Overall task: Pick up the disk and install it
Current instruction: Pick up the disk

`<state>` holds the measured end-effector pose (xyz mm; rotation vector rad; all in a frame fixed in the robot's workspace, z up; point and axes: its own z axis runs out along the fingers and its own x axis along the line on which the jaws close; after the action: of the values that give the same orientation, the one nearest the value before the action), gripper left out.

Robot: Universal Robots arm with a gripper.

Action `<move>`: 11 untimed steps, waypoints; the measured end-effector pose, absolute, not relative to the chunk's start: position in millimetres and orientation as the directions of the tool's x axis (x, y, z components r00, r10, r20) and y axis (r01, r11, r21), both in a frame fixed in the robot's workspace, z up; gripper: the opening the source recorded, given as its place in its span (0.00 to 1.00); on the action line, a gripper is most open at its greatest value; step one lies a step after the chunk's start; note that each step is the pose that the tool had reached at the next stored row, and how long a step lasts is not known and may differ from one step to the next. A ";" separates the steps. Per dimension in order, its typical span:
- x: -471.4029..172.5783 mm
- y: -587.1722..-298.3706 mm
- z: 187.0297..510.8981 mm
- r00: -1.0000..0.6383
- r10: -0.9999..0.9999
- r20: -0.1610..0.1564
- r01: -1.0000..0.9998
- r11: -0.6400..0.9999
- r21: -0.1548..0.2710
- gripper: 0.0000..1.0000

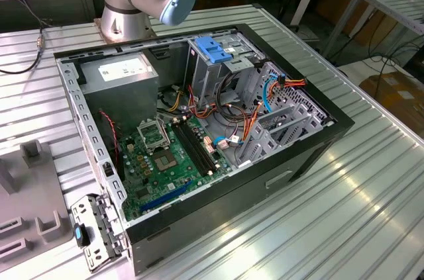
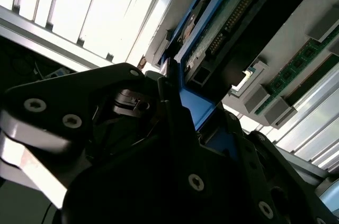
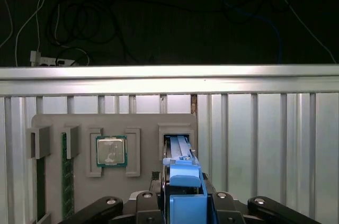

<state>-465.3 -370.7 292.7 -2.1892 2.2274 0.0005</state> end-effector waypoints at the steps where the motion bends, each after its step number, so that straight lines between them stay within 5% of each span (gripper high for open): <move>1: -465.3 -370.7 292.7 -0.017 -1.000 -0.013 -1.000 0.018 -0.013 0.37; 11: -465.3 -370.7 295.0 -0.018 -1.000 -0.013 -1.000 0.018 -0.013 0.37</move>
<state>-465.3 -370.7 295.0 -2.1888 2.2279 0.0003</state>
